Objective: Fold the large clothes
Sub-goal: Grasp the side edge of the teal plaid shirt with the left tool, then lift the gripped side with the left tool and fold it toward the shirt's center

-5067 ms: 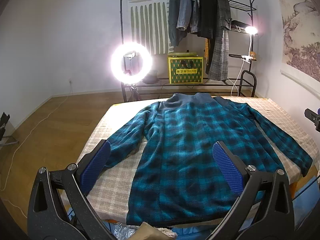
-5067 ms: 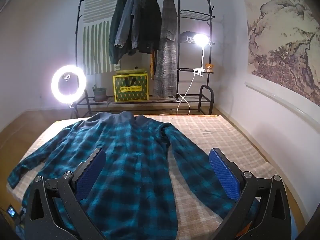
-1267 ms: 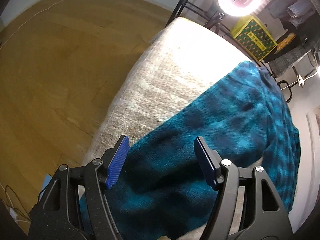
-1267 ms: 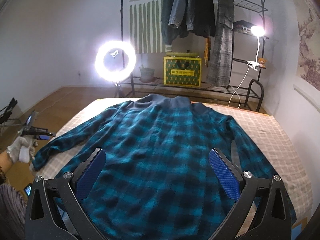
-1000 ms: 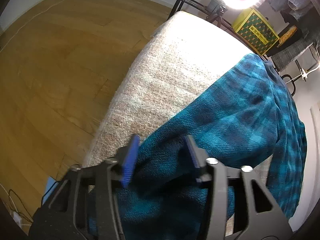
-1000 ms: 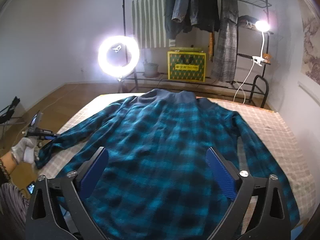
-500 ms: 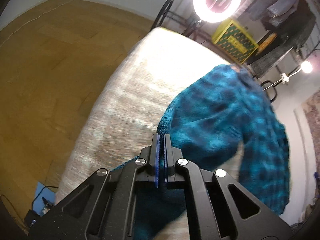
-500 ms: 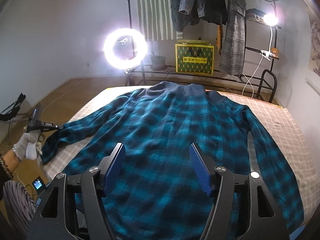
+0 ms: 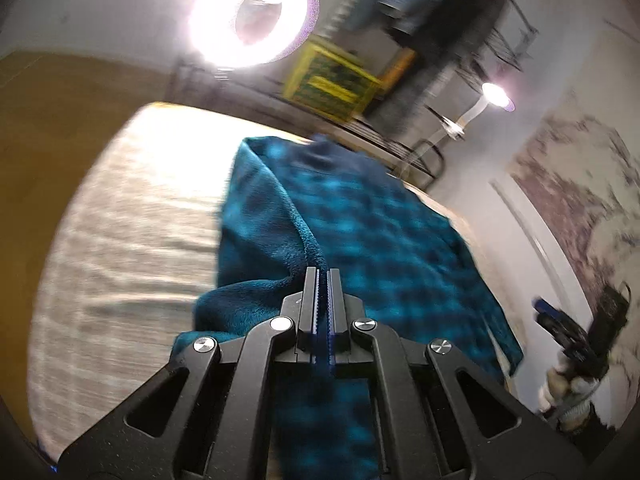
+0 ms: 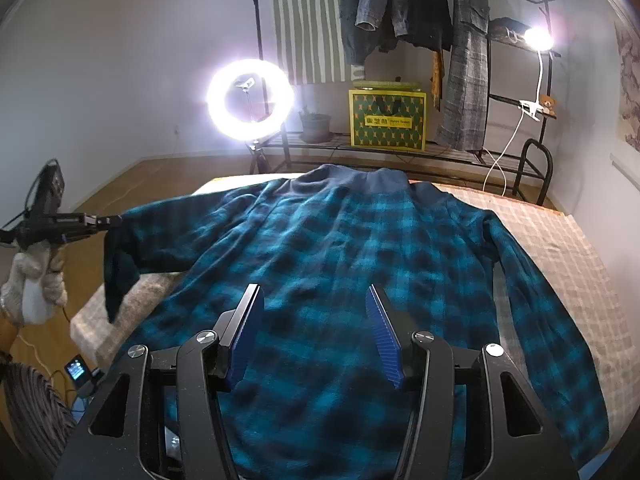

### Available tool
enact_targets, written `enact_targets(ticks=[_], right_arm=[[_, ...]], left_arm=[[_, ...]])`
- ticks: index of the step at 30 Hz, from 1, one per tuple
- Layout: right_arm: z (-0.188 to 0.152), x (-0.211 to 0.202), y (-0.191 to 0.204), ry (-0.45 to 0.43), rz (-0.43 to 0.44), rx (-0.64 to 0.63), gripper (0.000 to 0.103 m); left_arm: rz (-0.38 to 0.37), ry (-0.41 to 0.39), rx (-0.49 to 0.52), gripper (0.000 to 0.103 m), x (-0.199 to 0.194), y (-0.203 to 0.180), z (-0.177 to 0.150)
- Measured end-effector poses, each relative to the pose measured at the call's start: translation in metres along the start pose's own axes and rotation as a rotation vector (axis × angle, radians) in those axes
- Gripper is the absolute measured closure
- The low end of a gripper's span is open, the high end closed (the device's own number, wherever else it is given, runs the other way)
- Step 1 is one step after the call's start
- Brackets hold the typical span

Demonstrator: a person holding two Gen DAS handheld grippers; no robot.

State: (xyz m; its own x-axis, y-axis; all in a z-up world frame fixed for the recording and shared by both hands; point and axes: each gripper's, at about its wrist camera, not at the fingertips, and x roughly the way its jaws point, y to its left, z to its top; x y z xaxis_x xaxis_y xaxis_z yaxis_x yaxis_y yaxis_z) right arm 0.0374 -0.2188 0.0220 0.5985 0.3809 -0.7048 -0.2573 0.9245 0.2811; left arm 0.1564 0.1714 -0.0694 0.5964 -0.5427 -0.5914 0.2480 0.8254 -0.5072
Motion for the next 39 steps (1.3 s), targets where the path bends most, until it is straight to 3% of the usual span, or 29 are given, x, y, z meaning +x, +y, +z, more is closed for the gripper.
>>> enact_targets(ticks=[4,7,13,16,18,19,22,25,27,29,33,35,39], right_arm=[[0.0,0.001,-0.005,0.0,0.002,0.01,0.051],[-0.001,0.004,-0.011,0.012,0.009,0.034,0.051],[-0.005,0.006,-0.017,0.032,0.011,0.041,0.051],[-0.008,0.009,-0.019,0.049,0.014,0.043,0.051],[-0.01,0.011,-0.02,0.055,0.01,0.041,0.051],[-0.011,0.012,-0.02,0.057,0.009,0.039,0.051],[-0.012,0.014,-0.019,0.07,0.022,0.036,0.051],[-0.012,0.016,-0.016,0.079,0.059,0.038,0.051],[-0.013,0.018,-0.011,0.085,0.079,0.031,0.051],[-0.013,0.021,-0.004,0.092,0.099,0.024,0.051],[-0.012,0.028,0.013,0.099,0.126,0.002,0.051],[-0.011,0.029,0.019,0.096,0.127,-0.01,0.051],[-0.011,0.033,0.028,0.098,0.135,-0.025,0.051]], left_arm=[[-0.024,0.081,0.123,0.103,0.023,-0.06,-0.015],[0.015,0.151,0.223,0.103,0.052,-0.094,-0.031],[0.048,0.275,0.241,0.102,0.102,-0.107,-0.062],[0.099,0.317,0.287,0.102,0.111,-0.104,-0.075],[0.105,0.343,0.288,0.09,0.109,-0.102,-0.078],[0.097,0.347,0.277,0.082,0.104,-0.101,-0.078],[0.063,0.308,0.25,0.072,0.071,-0.092,-0.074],[0.102,0.186,0.199,0.041,0.024,-0.068,-0.061],[0.159,0.14,0.101,0.04,0.002,-0.035,-0.051],[0.164,0.132,-0.017,0.04,-0.004,-0.003,-0.046],[0.114,0.214,-0.239,0.04,0.018,0.051,-0.046],[0.083,0.263,-0.262,0.04,0.036,0.057,-0.053],[0.078,0.33,-0.201,0.043,0.053,0.047,-0.063]])
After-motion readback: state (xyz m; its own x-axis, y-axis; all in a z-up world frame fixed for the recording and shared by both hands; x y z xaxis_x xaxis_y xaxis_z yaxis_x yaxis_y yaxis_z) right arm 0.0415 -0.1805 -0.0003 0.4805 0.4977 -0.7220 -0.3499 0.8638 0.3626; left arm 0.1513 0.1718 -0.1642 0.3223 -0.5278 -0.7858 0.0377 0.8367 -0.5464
